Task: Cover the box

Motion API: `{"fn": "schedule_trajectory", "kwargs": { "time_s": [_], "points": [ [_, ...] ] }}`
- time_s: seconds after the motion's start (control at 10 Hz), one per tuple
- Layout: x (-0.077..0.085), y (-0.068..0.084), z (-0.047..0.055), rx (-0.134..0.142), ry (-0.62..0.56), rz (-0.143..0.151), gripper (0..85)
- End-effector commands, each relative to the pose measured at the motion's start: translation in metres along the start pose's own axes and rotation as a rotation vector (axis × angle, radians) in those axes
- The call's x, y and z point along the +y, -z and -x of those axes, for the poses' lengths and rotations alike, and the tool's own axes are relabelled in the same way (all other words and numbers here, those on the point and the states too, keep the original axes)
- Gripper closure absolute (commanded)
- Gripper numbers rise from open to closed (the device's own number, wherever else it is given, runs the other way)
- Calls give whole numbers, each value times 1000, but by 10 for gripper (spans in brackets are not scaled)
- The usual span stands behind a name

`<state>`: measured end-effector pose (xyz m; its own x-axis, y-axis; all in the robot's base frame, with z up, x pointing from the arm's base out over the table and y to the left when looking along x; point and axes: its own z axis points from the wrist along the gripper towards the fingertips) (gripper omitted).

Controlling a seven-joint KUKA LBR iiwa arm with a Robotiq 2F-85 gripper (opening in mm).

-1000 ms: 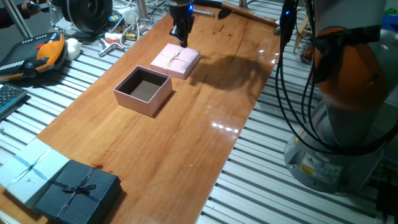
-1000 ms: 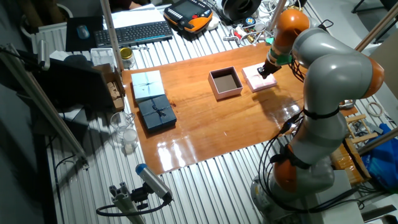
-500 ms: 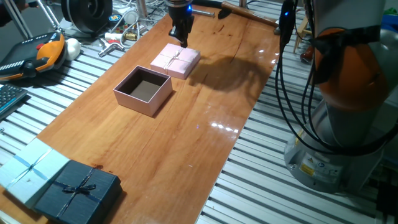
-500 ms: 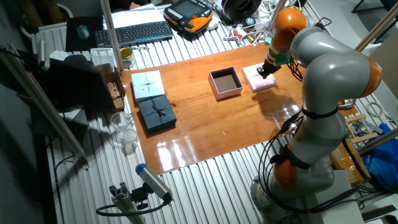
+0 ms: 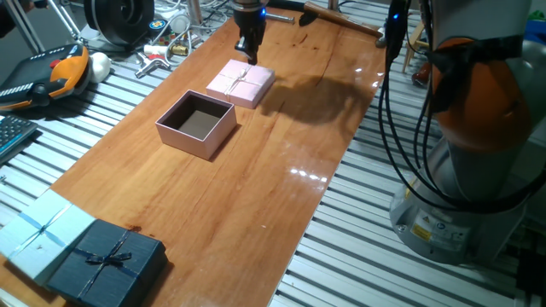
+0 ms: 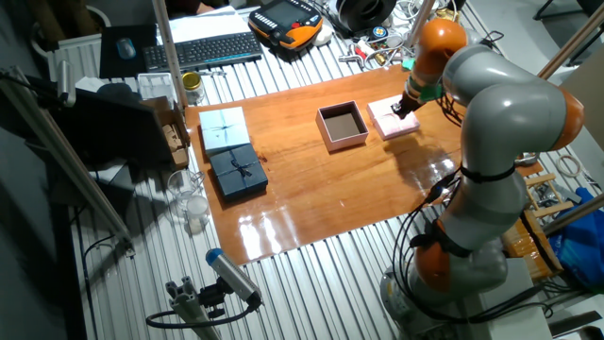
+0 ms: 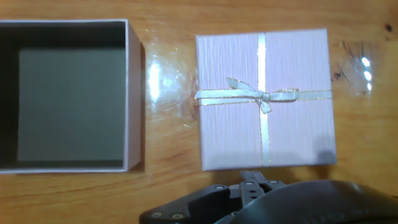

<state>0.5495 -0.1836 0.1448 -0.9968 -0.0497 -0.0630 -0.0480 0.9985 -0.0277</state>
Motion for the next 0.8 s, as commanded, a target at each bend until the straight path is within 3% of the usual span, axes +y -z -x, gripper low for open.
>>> {"fn": "schedule_trajectory", "kwargs": {
  "time_s": [0.0,0.3,0.4,0.5,0.7],
  "points": [
    [-5,-4,3,-1,24,3,850],
    [-6,-10,8,9,35,-1,850],
    [-6,-10,8,11,13,-7,850],
    [-7,-9,7,32,-66,-1,850],
    [-8,-11,8,38,-133,-8,850]
  ]
}}
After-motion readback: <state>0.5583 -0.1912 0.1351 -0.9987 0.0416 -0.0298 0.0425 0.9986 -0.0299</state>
